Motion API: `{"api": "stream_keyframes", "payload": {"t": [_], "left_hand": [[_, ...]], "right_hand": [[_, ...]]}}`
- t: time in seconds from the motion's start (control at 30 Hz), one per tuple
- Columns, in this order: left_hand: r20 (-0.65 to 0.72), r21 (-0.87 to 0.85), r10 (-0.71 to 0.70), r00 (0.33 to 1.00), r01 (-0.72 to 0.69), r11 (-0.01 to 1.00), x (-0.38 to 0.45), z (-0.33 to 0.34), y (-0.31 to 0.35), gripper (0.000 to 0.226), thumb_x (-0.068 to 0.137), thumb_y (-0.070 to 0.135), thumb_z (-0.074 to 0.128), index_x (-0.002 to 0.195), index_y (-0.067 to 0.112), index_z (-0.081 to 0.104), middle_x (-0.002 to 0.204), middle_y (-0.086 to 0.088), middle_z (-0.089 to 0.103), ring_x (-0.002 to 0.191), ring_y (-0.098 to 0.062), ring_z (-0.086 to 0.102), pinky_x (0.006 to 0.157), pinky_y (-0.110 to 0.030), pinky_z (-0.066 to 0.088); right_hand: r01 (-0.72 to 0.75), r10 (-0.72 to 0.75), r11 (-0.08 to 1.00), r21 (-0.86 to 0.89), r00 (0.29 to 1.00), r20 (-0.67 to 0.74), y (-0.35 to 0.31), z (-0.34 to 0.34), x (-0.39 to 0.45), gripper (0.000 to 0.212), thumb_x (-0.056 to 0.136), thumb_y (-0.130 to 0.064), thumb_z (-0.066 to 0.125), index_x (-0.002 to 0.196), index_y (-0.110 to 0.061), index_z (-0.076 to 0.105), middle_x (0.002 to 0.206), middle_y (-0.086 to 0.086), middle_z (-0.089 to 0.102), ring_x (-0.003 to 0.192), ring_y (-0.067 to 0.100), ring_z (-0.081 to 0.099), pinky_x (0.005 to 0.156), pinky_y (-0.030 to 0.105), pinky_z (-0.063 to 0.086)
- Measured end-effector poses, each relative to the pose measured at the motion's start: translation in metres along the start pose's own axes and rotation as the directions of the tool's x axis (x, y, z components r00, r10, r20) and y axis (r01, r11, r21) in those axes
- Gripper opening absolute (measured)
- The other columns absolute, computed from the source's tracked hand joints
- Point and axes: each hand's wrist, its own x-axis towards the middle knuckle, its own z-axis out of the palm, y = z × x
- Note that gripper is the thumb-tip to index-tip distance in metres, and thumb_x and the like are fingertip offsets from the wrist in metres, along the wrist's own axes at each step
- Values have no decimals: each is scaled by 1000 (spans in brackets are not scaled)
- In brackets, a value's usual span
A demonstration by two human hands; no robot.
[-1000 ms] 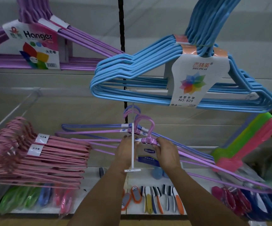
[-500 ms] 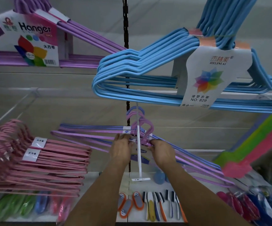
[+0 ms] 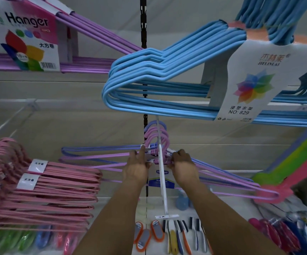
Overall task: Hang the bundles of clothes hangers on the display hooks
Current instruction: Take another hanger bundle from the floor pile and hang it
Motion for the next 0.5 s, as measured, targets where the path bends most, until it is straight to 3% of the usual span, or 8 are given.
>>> {"api": "stream_keyframes", "payload": {"t": [0.13, 0.27, 0.5], "left_hand": [[26, 251, 12, 1000, -18, 968, 5, 5, 2, 58, 102, 37, 26, 152, 29, 0, 159, -14, -4, 143, -33, 15, 113, -44, 21], [83, 201, -6, 997, -11, 979, 17, 9, -2, 55, 102, 39, 22, 151, 33, -2, 160, -4, -10, 147, -28, -7, 119, -46, 1], [75, 126, 42, 996, -51, 991, 30, 9, -6, 52, 103, 35, 20, 152, 32, 3, 161, 0, 2, 148, -26, 3, 119, -43, 12]], "right_hand": [[3, -3, 1000, -14, 1000, 14, 6, 0, 12, 45, 94, -29, 55, 132, -9, 42, 133, 8, 43, 121, 25, 40, 85, 32, 40], [-38, 28, 997, 64, 987, 160, 11, 0, 28, 62, 97, -30, 50, 150, -15, 20, 146, 5, 38, 135, 26, 27, 99, 36, 37], [-74, 57, 994, 86, 982, 181, 4, 10, 42, 62, 99, -33, 46, 152, -20, 17, 152, -1, 30, 138, 27, 25, 101, 40, 37]]}}
